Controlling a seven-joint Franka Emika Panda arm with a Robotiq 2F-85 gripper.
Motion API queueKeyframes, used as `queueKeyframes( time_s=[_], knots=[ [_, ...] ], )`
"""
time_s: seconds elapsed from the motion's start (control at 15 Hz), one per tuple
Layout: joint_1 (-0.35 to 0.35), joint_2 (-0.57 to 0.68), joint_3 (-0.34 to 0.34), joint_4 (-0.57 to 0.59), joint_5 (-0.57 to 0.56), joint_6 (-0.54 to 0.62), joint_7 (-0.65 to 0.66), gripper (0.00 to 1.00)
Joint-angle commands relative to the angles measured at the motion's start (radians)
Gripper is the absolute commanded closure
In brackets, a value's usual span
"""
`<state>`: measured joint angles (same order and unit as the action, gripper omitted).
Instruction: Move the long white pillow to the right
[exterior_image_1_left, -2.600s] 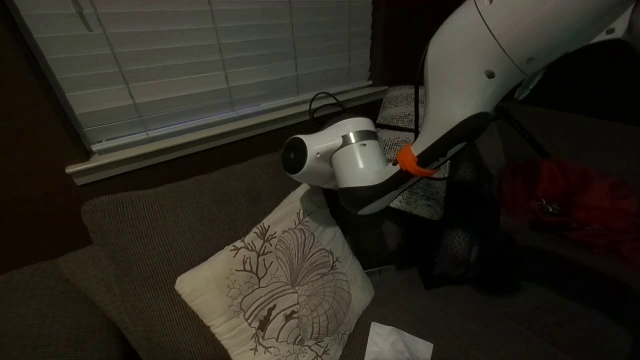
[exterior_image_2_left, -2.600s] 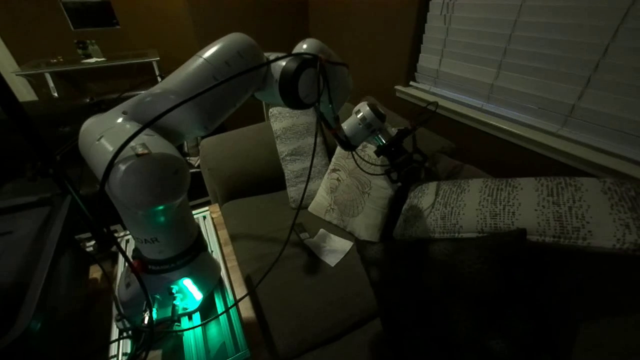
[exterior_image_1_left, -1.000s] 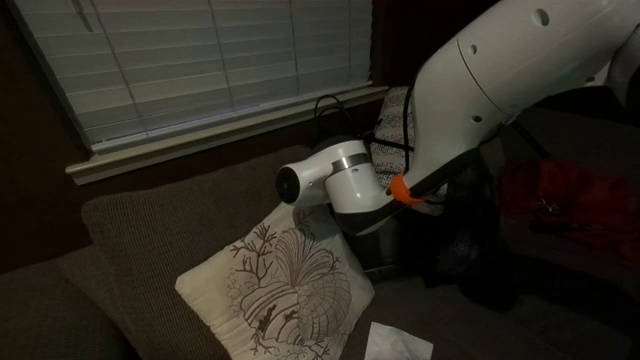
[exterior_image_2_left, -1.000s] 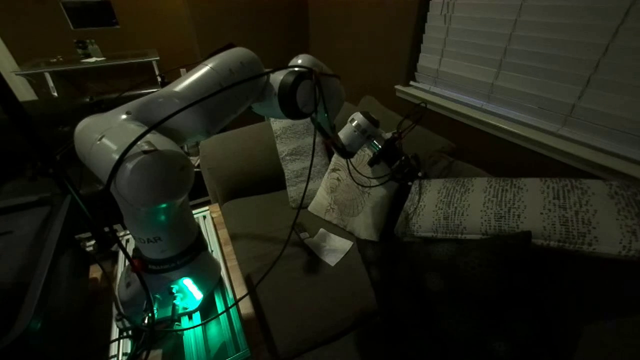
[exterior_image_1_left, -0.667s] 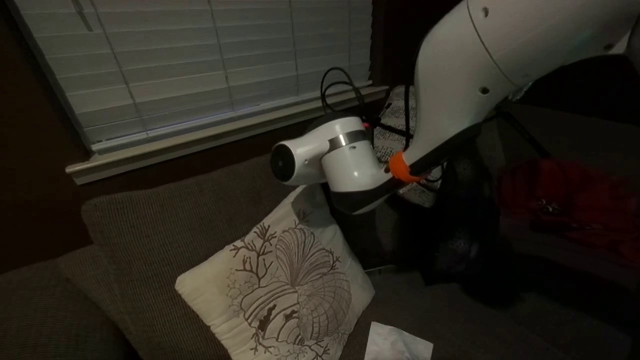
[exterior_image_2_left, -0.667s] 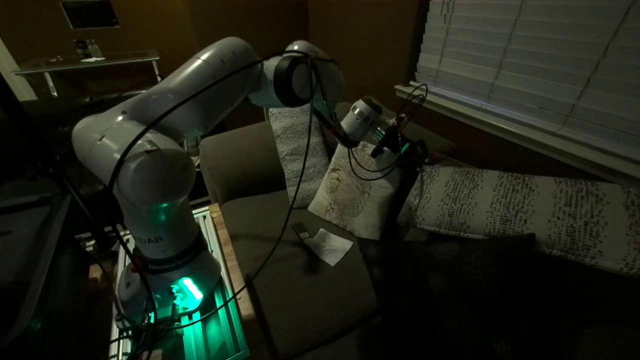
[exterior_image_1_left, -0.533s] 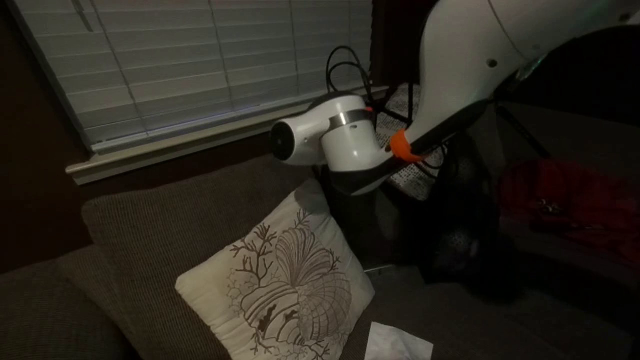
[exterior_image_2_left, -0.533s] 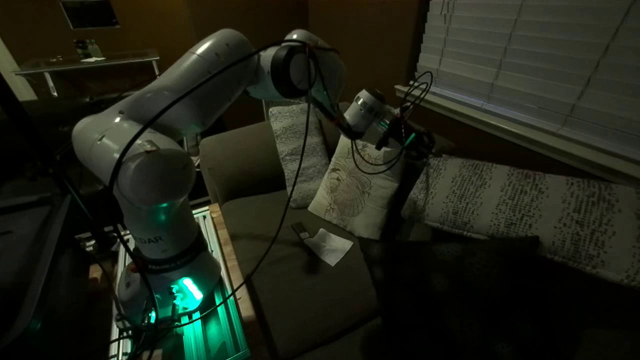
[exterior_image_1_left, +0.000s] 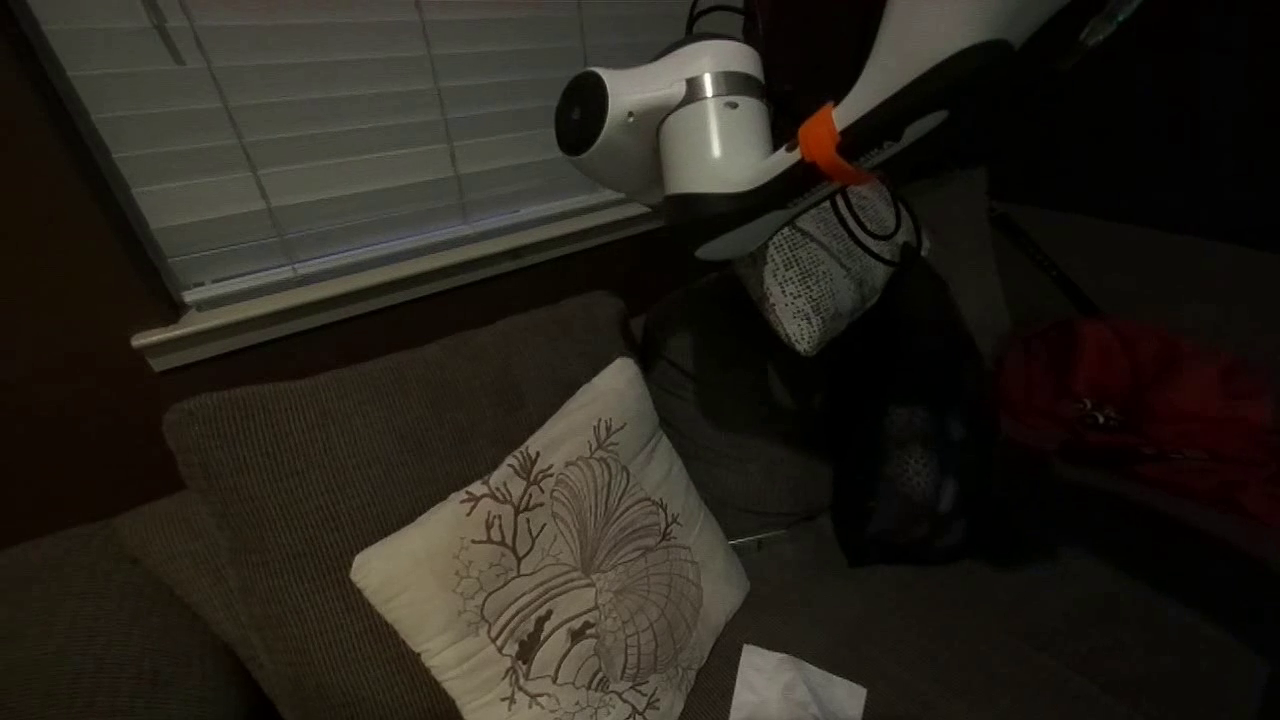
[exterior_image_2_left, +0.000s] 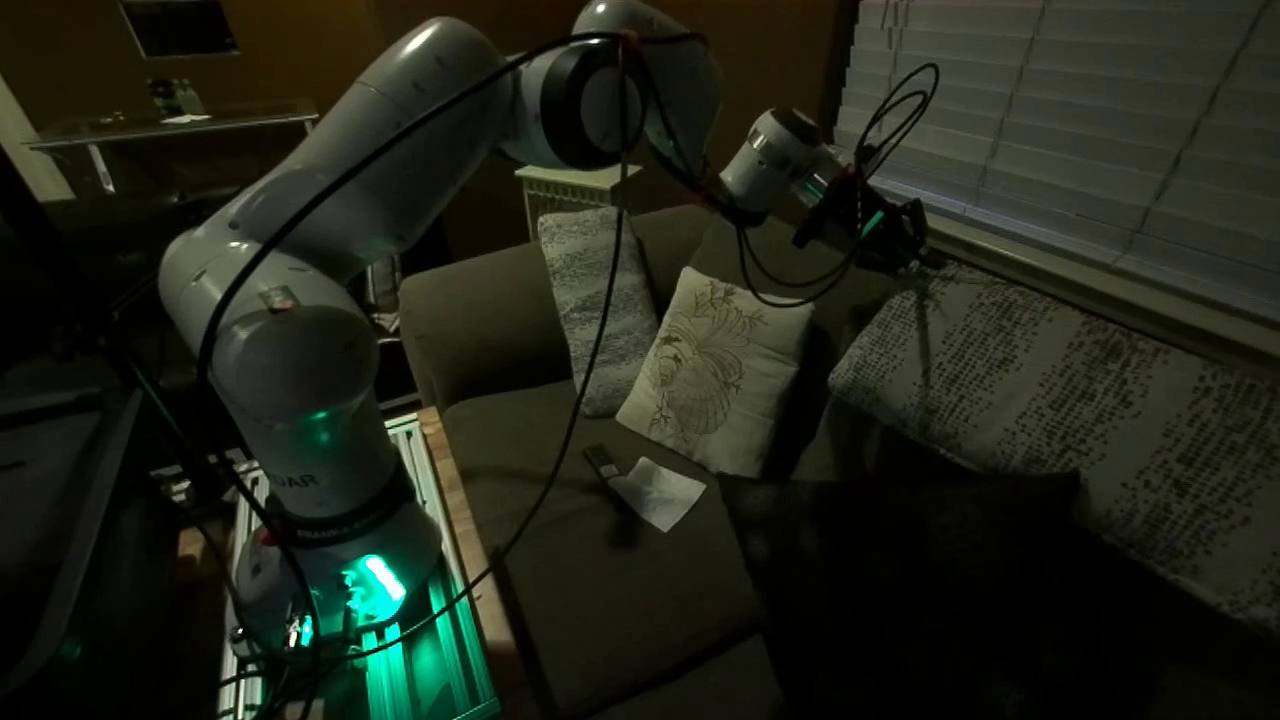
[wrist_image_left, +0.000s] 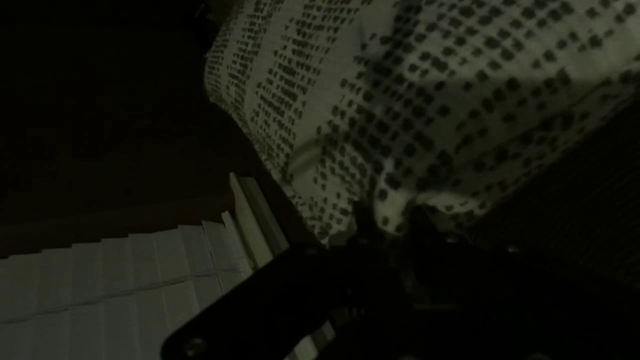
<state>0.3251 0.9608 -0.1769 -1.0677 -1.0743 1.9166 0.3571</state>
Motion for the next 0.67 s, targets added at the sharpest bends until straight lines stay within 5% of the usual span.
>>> queueKeyframes(
  time_s=[0.0,0.6],
  knots=[
    [-0.009,0.021,0.029,0.033,-0.002,-0.034,0.012,0.95],
    [-0.038,0.111,-0.083,0.462,-0.060,-0.086,0.112,0.95]
  ],
)
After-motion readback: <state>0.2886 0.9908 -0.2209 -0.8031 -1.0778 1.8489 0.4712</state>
